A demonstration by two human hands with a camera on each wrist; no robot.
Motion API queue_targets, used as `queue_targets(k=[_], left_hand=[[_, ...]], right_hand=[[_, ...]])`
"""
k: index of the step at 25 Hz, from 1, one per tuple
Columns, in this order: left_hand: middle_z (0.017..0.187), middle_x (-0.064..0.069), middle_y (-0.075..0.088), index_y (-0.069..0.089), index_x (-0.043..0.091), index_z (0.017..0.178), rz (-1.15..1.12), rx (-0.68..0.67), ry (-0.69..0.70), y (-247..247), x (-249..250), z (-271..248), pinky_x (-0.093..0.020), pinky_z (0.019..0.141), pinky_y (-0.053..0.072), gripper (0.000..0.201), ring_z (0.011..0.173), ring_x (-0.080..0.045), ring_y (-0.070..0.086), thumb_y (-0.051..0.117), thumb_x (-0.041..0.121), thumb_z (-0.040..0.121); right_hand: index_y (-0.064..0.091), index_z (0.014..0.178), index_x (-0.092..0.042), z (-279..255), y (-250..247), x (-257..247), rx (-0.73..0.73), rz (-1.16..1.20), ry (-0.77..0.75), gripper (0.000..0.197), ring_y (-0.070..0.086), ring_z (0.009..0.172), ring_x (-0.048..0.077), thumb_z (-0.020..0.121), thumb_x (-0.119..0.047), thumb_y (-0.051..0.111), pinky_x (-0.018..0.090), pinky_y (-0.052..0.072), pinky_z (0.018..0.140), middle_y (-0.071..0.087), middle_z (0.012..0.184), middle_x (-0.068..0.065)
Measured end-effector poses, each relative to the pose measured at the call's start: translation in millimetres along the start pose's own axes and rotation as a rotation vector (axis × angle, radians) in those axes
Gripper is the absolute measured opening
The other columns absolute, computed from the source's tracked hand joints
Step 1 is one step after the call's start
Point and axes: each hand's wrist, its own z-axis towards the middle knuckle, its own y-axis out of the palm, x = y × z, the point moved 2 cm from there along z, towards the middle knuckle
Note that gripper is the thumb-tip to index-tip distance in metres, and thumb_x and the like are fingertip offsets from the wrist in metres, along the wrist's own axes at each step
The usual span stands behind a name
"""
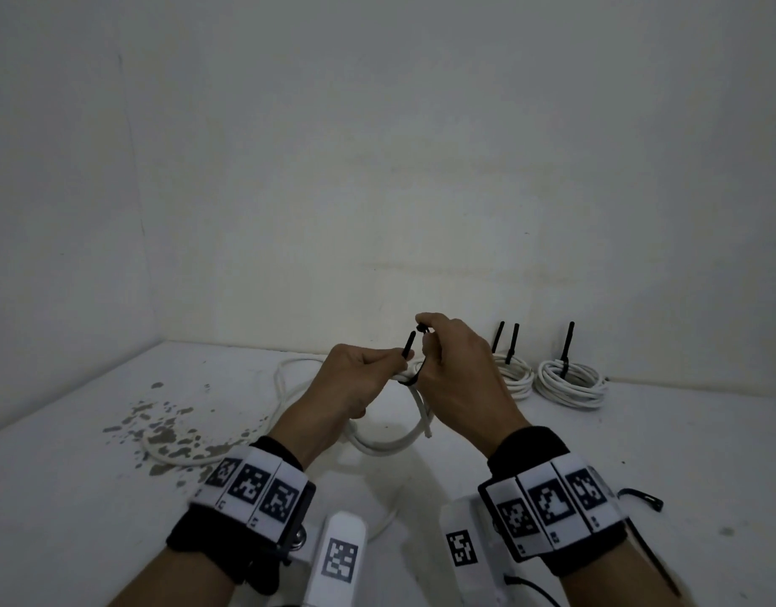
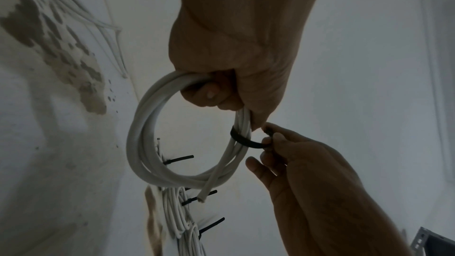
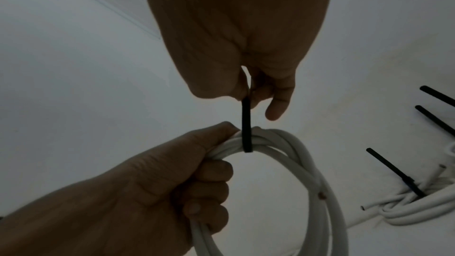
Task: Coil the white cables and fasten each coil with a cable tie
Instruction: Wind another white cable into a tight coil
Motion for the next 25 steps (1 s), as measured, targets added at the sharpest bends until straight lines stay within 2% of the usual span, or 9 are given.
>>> queue_targets(k=[4,8,11,13,15,18,21,23,25], left_hand=[[0.077,-0.007,0.076,0.077,0.032,0.085,0.049,-0.027,0.053,-2,-1,2,-0.013,0.039,0.027,0.012,0.035,-0.003,0.030,0.067,0.028,0.091],[0.043,0.014,0.058,0.078,0.022,0.092,0.098,-0.051,0.078,-5,-1,3,-0.007,0.036,0.025,0.013,0.030,0.000,0.035,0.065,0.024,0.093],[0.047,0.007,0.062,0.080,0.022,0.085,0.165,-0.056,0.103,-8,-3,6,-0.014,0.045,0.030,0.016,0.035,-0.003,0.031,0.066,0.027,0.091],[0.071,-0.014,0.073,0.081,0.025,0.079,0.210,-0.074,0.116,-9,-5,10,-0.023,0.056,0.034,0.017,0.047,-0.010,0.037,0.067,0.031,0.087],[0.070,-0.023,0.068,0.081,0.021,0.080,0.225,-0.096,0.137,-11,-1,9,-0.024,0.052,0.030,0.018,0.047,-0.012,0.032,0.067,0.030,0.087],[0.047,-0.001,0.042,0.079,0.008,0.080,0.187,-0.126,0.172,-12,9,5,-0.022,0.046,0.023,0.023,0.040,-0.008,0.023,0.064,0.022,0.090],[0.047,0.006,0.042,0.081,0.022,0.077,0.119,-0.122,0.139,-6,11,2,-0.022,0.047,0.027,0.025,0.048,-0.011,0.029,0.063,0.033,0.092],[0.063,-0.005,0.057,0.080,0.033,0.072,0.081,-0.078,0.124,-3,7,5,-0.023,0.047,0.030,0.026,0.058,-0.017,0.037,0.063,0.036,0.092],[0.073,-0.013,0.064,0.077,0.030,0.068,0.076,0.002,0.127,-2,1,10,-0.022,0.045,0.031,0.028,0.056,-0.017,0.039,0.062,0.034,0.091]], right_hand=[[0.052,0.138,-0.011,-2,0,-1,-0.056,-0.057,0.020,0.042,0.052,0.107,0.022,0.097,-0.002,0.044,0.023,0.034,0.080,0.056,0.110,0.008],[0.050,0.140,-0.011,-3,-3,-6,-0.108,-0.088,0.035,0.040,0.051,0.117,0.022,0.100,-0.008,0.046,0.020,0.034,0.084,0.057,0.126,0.011],[0.052,0.138,-0.010,-4,-5,-8,-0.179,-0.138,0.009,0.040,0.053,0.118,0.023,0.098,-0.012,0.055,0.020,0.034,0.086,0.059,0.127,0.011],[0.060,0.130,-0.011,-2,-6,-5,-0.163,-0.127,-0.013,0.032,0.061,0.105,0.019,0.099,-0.010,0.052,0.018,0.038,0.079,0.067,0.114,0.007],[0.068,0.110,-0.012,1,-8,3,-0.148,0.061,0.043,0.022,0.063,0.071,0.011,0.098,-0.008,0.050,0.017,0.043,0.065,0.069,0.082,0.000],[0.072,0.095,-0.003,2,-13,11,-0.174,0.483,0.175,0.014,0.060,0.059,0.014,0.096,-0.005,0.058,0.030,0.053,0.056,0.068,0.072,0.007],[0.076,0.083,-0.004,1,-20,8,-0.010,0.588,0.183,0.009,0.062,0.060,0.016,0.089,-0.009,0.071,0.027,0.051,0.050,0.071,0.072,0.004],[0.076,0.077,-0.011,2,-23,6,0.123,0.462,0.145,0.009,0.063,0.059,0.013,0.086,-0.010,0.075,0.026,0.052,0.052,0.073,0.070,0.000],[0.074,0.074,-0.016,3,-26,4,0.208,0.352,0.115,0.012,0.062,0.061,0.007,0.086,-0.011,0.074,0.024,0.051,0.058,0.071,0.068,-0.006]])
